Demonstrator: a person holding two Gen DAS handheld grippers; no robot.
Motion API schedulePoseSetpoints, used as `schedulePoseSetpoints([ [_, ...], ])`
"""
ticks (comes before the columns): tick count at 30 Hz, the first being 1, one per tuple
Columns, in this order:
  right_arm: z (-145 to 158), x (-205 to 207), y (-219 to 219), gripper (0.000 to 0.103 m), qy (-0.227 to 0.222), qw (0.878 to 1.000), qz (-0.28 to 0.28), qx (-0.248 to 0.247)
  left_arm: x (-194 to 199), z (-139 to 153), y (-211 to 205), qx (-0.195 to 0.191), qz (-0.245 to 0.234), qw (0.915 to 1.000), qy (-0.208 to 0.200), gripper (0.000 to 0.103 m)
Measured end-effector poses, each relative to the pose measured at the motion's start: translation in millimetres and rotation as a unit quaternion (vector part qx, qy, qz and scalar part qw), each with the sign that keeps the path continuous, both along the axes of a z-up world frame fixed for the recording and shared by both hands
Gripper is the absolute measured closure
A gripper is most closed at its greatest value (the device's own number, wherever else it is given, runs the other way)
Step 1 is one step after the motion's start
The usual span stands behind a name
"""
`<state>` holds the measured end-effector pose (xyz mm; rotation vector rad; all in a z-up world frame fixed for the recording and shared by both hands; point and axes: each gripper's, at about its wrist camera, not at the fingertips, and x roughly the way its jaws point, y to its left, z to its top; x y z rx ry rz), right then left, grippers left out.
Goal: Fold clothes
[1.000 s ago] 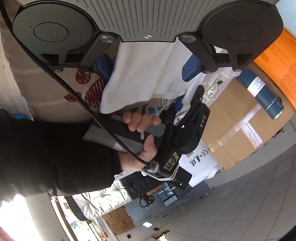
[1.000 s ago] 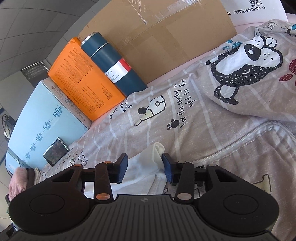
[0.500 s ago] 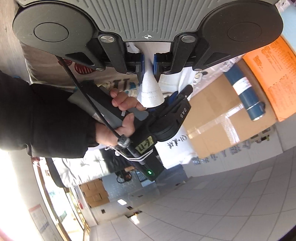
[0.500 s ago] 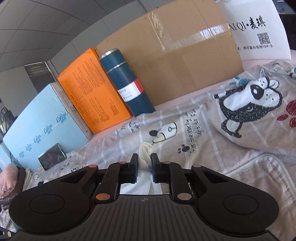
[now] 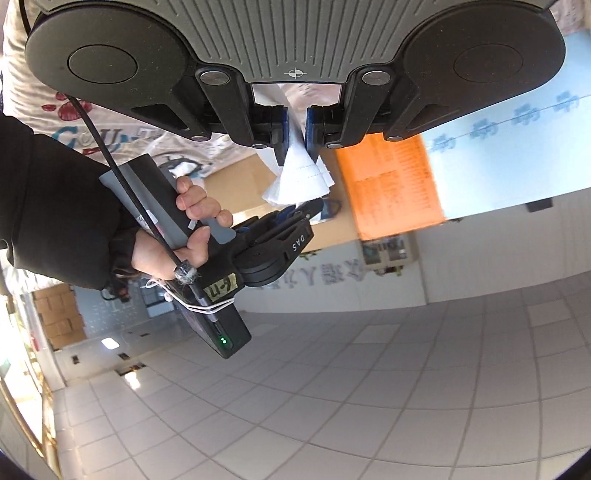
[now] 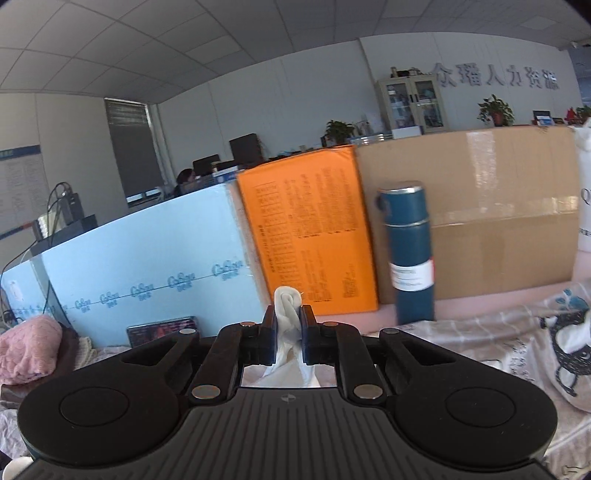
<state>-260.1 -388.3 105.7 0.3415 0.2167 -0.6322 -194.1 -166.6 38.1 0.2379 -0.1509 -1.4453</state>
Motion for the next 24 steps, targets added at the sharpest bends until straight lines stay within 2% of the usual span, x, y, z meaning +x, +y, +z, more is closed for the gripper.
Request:
schedulePoseSetpoints([
  [5, -8, 98, 28, 0.092, 0.061, 0.996, 0.066, 0.000, 36, -15, 38, 0.027, 0.074, 0.9953, 0.056, 0.096],
  [9, -36, 171, 54, 0.092, 0.136, 0.986, 0.101, 0.002, 62, -35, 53, 0.066, 0.108, 0.9839, 0.127, 0.096],
  [13, -71, 230, 75, 0.092, 0.212, 0.970, 0.116, 0.007, 81, -46, 63, 0.089, 0.108, 0.9718, 0.190, 0.096],
  [18, -96, 262, 91, 0.091, 0.263, 0.958, 0.114, -0.002, 104, -59, 77, 0.115, 0.106, 0.9517, 0.264, 0.093],
  [21, -93, 265, 93, 0.076, 0.250, 0.960, 0.123, 0.017, 118, -67, 86, 0.130, 0.104, 0.9365, 0.308, 0.089],
  [22, -89, 263, 91, 0.059, 0.237, 0.963, 0.127, 0.029, 123, -69, 89, 0.135, 0.104, 0.9310, 0.323, 0.083],
  [23, -83, 259, 89, 0.049, 0.220, 0.966, 0.130, 0.038, 127, -72, 91, 0.140, 0.103, 0.9252, 0.337, 0.074],
  [24, -76, 255, 87, 0.048, 0.200, 0.970, 0.131, 0.045, 129, -72, 94, 0.136, 0.107, 0.9238, 0.341, 0.067],
])
